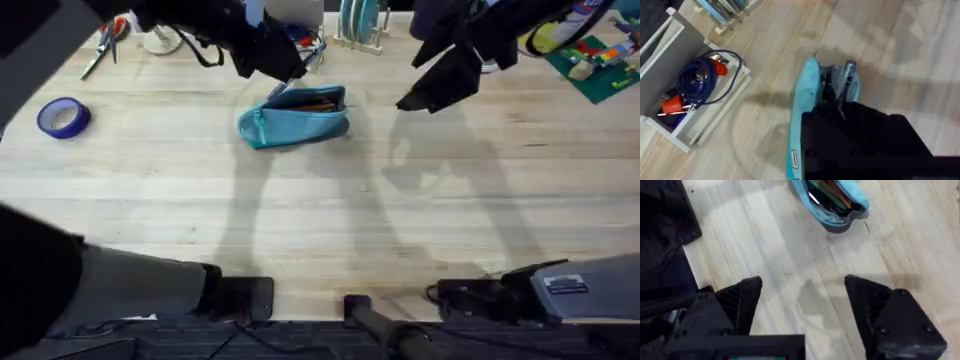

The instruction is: Unzip the bag, pick up the pens from the table one at a time and place them inside, then zip the bag closed.

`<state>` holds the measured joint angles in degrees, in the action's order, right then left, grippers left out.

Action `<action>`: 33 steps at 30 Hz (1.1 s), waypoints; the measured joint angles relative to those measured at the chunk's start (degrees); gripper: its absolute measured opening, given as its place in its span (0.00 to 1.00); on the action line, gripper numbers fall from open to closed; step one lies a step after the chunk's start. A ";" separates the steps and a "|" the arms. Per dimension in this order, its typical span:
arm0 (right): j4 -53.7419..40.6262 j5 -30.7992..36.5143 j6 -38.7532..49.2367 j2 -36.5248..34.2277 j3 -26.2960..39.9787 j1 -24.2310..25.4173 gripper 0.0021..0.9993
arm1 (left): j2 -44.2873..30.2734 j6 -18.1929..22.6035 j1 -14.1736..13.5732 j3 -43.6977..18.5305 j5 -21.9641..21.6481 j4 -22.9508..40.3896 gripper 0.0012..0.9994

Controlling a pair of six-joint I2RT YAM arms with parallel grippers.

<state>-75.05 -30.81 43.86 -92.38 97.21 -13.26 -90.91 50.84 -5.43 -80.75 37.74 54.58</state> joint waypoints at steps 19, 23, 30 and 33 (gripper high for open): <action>0.00 0.00 0.00 -0.01 0.00 0.00 1.00 | -8.20 0.21 0.00 -0.02 0.00 -0.27 0.04; 0.00 -0.02 0.00 0.00 0.00 0.00 1.00 | -9.27 0.21 0.00 -0.02 -0.02 -0.26 0.04; 0.00 0.00 0.00 -0.02 0.00 0.00 1.00 | -9.42 0.21 0.00 -0.02 0.00 -0.26 0.04; 0.00 0.00 0.00 0.00 0.00 0.00 1.00 | -9.42 0.21 0.00 -0.02 0.00 -0.24 0.04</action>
<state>-75.05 -30.81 43.86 -92.38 97.21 -13.26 -100.33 51.05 -5.43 -80.77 37.73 54.35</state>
